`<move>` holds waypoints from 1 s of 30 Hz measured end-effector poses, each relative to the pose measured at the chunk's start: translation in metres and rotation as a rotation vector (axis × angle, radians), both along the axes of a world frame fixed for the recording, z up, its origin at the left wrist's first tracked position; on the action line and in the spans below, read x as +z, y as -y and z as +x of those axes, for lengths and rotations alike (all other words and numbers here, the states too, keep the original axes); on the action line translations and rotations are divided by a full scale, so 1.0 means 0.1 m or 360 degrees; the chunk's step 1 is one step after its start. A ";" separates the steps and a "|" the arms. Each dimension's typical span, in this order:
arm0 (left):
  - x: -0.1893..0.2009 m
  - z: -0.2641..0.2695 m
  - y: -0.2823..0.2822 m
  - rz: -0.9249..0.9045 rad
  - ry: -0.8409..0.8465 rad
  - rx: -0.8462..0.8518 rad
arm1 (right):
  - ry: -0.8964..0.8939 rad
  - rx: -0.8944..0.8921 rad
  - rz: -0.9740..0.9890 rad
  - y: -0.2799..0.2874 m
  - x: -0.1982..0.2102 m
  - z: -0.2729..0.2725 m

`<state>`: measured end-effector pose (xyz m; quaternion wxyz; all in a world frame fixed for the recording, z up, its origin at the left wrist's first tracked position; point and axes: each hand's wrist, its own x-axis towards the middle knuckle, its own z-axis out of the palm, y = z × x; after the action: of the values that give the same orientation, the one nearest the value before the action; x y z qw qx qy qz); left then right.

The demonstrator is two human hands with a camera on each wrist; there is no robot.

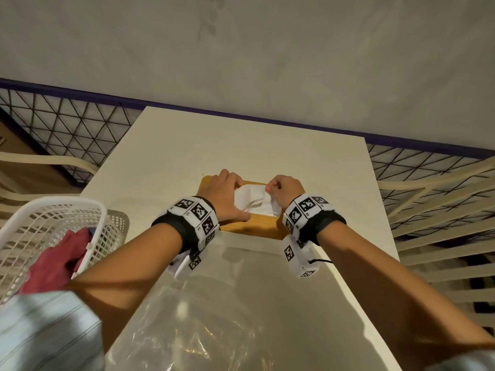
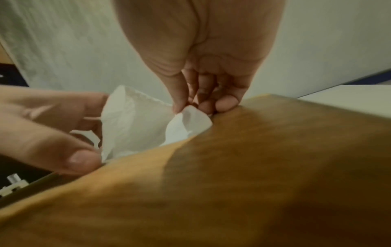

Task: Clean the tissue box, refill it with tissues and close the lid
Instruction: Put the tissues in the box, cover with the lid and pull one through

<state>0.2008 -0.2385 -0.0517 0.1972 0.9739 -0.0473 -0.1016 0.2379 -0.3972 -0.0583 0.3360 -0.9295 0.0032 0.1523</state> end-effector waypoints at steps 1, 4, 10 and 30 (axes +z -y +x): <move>-0.01 0.00 0.00 0.0047 0.0023 -0.0013 | 0.0007 0.0005 -0.0005 -0.01 0.00 0.00; -0.01 0.06 -0.03 -0.0032 0.0131 0.0073 | 0.0212 0.0087 -0.0127 -0.07 0.03 -0.11; 0.12 0.20 -0.06 -0.0209 0.0183 0.0148 | 0.0608 0.0433 -0.0721 -0.25 0.17 -0.41; 0.14 0.11 -0.28 0.0097 -0.0121 0.0048 | -0.0020 -0.0143 0.0339 0.25 0.30 -0.16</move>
<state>0.2118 -0.2107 -0.0378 0.1706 0.9755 -0.0221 -0.1369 0.2220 -0.4225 -0.0287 0.4392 -0.8865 0.0308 0.1424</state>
